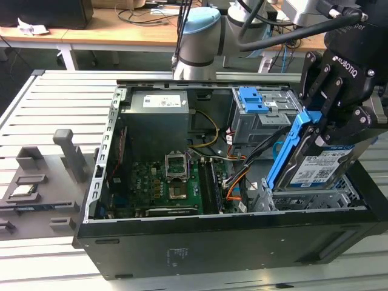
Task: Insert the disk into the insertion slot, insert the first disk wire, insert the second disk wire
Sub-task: 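Insert the disk into the insertion slot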
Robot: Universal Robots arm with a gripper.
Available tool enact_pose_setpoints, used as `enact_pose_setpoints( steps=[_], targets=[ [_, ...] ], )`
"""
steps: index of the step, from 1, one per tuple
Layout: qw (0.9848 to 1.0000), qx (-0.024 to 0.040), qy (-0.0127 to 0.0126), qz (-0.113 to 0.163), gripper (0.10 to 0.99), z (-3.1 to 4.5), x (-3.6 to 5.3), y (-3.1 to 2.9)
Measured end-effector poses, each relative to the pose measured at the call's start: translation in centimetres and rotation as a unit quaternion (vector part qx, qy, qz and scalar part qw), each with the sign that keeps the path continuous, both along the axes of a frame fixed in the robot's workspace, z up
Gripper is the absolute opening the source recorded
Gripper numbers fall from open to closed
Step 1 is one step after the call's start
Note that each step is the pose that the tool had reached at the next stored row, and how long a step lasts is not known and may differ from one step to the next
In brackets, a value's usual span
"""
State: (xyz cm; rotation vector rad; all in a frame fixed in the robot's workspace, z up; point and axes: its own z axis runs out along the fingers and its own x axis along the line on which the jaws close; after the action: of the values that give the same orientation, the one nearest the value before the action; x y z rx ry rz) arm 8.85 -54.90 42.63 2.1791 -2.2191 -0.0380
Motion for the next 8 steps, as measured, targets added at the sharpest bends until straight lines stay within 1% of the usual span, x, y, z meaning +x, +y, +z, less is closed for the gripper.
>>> enact_pose_setpoints(
  steps=[8],
  targets=[
    [1.0, 0.0001, 0.0, 0.0, 0.369, -0.9, 0.0, 0.0]
  ],
)
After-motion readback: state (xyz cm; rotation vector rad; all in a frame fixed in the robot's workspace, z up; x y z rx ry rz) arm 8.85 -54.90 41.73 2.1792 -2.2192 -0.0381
